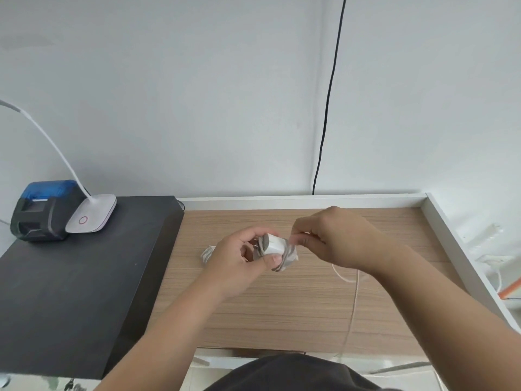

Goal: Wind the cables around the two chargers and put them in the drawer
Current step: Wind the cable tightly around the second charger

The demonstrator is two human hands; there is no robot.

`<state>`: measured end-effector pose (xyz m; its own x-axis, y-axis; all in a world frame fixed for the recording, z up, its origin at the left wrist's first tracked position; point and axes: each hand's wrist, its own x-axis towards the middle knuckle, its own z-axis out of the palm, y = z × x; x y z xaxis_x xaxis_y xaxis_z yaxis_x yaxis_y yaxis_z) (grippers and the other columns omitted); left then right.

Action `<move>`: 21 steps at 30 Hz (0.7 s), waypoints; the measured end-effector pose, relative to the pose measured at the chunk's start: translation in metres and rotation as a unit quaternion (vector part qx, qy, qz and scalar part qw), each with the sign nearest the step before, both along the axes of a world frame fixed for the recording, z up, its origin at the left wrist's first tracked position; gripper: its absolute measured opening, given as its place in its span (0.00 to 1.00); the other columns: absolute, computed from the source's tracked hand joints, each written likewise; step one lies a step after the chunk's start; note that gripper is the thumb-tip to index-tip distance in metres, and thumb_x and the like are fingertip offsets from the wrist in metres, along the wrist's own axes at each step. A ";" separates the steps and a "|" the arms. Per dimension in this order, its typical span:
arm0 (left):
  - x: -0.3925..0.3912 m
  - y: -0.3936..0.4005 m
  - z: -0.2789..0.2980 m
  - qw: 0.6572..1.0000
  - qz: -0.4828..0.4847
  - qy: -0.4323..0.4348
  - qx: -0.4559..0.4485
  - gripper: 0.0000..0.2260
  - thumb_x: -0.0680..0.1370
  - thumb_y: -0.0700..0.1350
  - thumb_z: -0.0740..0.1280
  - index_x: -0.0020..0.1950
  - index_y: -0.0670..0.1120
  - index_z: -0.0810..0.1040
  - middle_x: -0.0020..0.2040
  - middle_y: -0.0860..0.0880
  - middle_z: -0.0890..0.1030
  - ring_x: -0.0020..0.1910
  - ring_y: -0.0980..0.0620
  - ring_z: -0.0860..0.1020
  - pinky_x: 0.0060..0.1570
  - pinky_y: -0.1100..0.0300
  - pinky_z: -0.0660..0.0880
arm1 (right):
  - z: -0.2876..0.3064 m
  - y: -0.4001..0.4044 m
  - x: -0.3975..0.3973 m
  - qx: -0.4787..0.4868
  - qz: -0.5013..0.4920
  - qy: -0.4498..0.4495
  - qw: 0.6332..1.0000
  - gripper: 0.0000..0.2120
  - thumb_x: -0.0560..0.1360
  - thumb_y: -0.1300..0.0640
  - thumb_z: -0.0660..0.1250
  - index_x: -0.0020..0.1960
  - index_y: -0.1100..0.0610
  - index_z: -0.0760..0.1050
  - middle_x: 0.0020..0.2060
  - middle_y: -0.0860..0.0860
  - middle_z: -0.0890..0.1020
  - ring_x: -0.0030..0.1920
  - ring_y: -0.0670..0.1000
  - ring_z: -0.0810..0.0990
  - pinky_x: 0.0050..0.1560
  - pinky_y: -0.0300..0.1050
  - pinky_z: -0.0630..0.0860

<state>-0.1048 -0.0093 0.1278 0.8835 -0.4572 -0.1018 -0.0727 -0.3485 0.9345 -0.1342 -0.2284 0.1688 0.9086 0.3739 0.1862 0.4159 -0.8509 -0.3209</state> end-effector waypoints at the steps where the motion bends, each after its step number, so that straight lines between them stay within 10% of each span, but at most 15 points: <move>1: 0.000 0.004 0.003 0.999 -0.032 0.006 -0.003 0.17 0.65 0.55 0.75 0.54 0.60 0.81 0.47 0.49 0.82 0.40 0.43 0.76 0.44 0.43 0.80 | -0.006 -0.003 0.003 0.038 0.016 0.000 0.999 0.10 0.78 0.45 0.64 0.44 0.49 0.79 0.29 0.47 0.78 0.30 0.45 0.73 0.32 0.42 0.72; 8: -0.009 0.023 0.009 0.958 -0.067 0.167 -0.223 0.22 0.61 0.51 0.82 0.53 0.52 0.83 0.46 0.49 0.82 0.42 0.49 0.81 0.37 0.59 0.80 | -0.058 0.012 0.006 0.361 0.007 0.149 0.921 0.21 0.78 0.41 0.61 0.36 0.58 0.74 0.30 0.57 0.74 0.32 0.54 0.71 0.36 0.49 0.70; 15: -0.014 0.020 0.001 0.907 -0.031 0.216 -0.360 0.24 0.61 0.46 0.83 0.55 0.47 0.82 0.52 0.43 0.80 0.45 0.46 0.82 0.37 0.59 0.81 | -0.083 0.054 -0.013 0.597 -0.036 0.268 0.755 0.17 0.79 0.52 0.59 0.37 0.62 0.72 0.23 0.52 0.63 0.22 0.45 0.57 0.22 0.36 0.55; 17: -0.014 0.016 0.000 0.908 0.008 0.195 -0.371 0.25 0.61 0.46 0.83 0.55 0.47 0.81 0.53 0.42 0.80 0.45 0.46 0.82 0.38 0.59 0.81 | -0.087 0.060 -0.018 0.565 -0.088 0.239 0.785 0.16 0.79 0.49 0.58 0.35 0.54 0.72 0.22 0.48 0.65 0.22 0.46 0.60 0.23 0.38 0.58; 21: -0.012 0.004 -0.001 0.908 0.128 0.171 -0.361 0.20 0.65 0.45 0.79 0.55 0.47 0.79 0.51 0.45 0.82 0.45 0.50 0.83 0.38 0.62 0.80 | -0.088 0.070 -0.034 0.176 -0.116 0.056 0.976 0.19 0.79 0.42 0.50 0.48 0.54 0.71 0.25 0.48 0.73 0.25 0.52 0.72 0.26 0.47 0.69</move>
<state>-0.1165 -0.0051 0.1271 0.9432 -0.2984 -0.1459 0.2622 0.3990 0.8787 -0.1681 -0.1586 0.0808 0.9834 0.0857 0.1599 0.1696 -0.7473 -0.6425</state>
